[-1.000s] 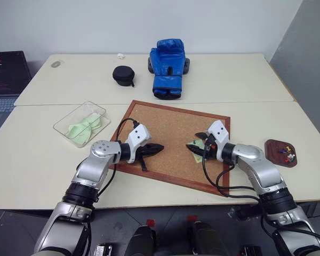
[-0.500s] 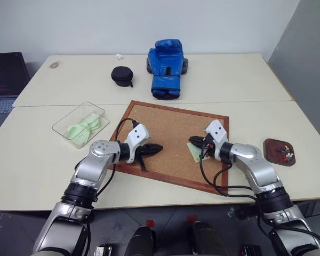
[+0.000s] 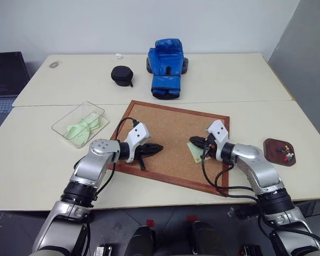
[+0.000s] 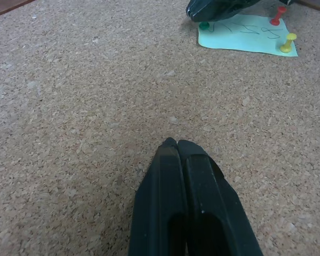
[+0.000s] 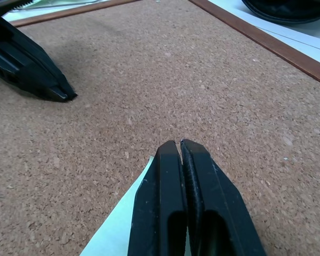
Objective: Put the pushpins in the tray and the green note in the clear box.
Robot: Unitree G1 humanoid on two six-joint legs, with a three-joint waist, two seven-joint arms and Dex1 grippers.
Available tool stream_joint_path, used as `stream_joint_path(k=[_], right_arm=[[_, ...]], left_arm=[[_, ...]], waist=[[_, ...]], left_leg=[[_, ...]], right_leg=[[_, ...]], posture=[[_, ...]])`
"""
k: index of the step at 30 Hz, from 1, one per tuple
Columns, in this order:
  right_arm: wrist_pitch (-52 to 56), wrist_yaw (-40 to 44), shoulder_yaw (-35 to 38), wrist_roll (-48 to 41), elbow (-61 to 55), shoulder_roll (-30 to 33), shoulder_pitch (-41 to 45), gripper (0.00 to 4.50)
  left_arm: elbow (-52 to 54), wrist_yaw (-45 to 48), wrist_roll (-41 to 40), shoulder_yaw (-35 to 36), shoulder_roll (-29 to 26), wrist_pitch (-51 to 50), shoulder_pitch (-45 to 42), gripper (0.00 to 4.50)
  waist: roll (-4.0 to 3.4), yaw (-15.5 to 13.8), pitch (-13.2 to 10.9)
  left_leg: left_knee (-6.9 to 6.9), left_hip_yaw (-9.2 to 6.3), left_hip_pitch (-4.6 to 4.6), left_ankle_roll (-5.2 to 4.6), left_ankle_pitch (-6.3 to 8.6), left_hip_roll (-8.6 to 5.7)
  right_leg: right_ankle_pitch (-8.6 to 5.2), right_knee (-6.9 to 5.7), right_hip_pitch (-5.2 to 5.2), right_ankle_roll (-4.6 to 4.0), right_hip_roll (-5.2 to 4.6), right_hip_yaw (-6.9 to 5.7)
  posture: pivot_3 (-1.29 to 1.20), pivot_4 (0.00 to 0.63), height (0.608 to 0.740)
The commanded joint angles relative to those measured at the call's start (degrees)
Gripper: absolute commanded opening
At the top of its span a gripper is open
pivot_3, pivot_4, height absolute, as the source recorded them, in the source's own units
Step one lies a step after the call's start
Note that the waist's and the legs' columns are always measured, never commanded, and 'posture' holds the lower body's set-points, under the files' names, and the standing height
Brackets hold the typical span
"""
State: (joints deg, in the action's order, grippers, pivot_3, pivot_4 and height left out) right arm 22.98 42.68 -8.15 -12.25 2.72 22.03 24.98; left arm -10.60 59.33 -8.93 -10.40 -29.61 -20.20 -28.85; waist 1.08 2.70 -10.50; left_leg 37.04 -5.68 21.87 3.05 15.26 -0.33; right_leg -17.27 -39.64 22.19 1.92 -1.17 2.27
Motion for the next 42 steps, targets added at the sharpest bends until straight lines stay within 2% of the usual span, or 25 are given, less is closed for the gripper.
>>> stream_joint_path(k=[1, 13, 20, 25, 29, 42], right_arm=[[-0.65, 1.58, 1.46, -2.1, -5.25, 0.58, 0.5, 0.05], [-1.83, -0.06, 2.51, -1.45, -5.34, 0.85, -0.14, 0.05], [8.13, -4.52, 14.69, -8.07, -16.2, 6.01, -3.1, 0.05], [14.78, -11.23, 25.02, -7.03, -17.27, 11.6, -7.07, 0.05], [17.56, -15.77, 29.24, -5.69, -14.15, 13.27, -9.39, 0.05], [21.85, -23.62, 35.81, -6.52, -11.08, 10.64, -14.65, 0.05]], left_arm=[[0.46, -0.18, 0.51, -0.61, -0.6, -1.13, 0.82, 0.0], [0.51, -0.47, 0.56, -0.62, -0.42, -1.33, 0.88, 0.0], [1.13, -0.37, 0.47, -0.69, -0.66, -1.43, 1.45, 0.0], [1.72, -0.44, 0.28, -0.66, -0.74, -1.52, 2.15, 0.0], [1.75, -0.44, 0.21, -0.82, -0.68, -1.48, 2.48, 0.0], [1.4, 0.01, 0.37, -1.19, -0.99, -0.94, 2.33, 0.0]], waist=[[0.0, 0.02, 0.0], [0.0, 0.02, 0.0], [0.0, -0.17, 0.0], [0.0, -0.34, 0.0], [-0.01, -0.28, 0.01], [-0.06, -0.36, 0.04]], left_leg=[[0.0, 0.01, -0.01, 0.0, 0.0, 0.0], [0.01, 0.01, -0.04, 0.0, 0.0, 0.0], [0.0, -0.01, 0.01, 0.0, 0.0, 0.01], [-0.03, 0.01, -0.01, -0.01, 0.0, 0.0], [-0.03, 0.13, -0.03, -0.01, 0.0, -0.01], [-0.03, 0.42, -0.06, -0.01, 0.0, 0.0]], right_leg=[[0.0, 0.0, -0.01, 0.0, 0.0, 0.01], [0.0, -0.03, -0.03, 0.0, 0.01, 0.0], [0.0, 0.0, -0.02, 0.0, -0.02, 0.01], [0.0, 0.04, -0.03, 0.0, -0.01, 0.01], [0.0, 0.03, -0.03, 0.0, 0.0, 0.09], [0.0, 0.02, -0.06, 0.0, 0.01, 0.13]], posture=[[0.0, 0.15, 0.74], [0.0, 0.15, 0.74], [0.0, 0.15, 0.74], [0.0, 0.15, 0.74], [0.0, 0.15, 0.74], [0.0, 0.15, 0.74]])
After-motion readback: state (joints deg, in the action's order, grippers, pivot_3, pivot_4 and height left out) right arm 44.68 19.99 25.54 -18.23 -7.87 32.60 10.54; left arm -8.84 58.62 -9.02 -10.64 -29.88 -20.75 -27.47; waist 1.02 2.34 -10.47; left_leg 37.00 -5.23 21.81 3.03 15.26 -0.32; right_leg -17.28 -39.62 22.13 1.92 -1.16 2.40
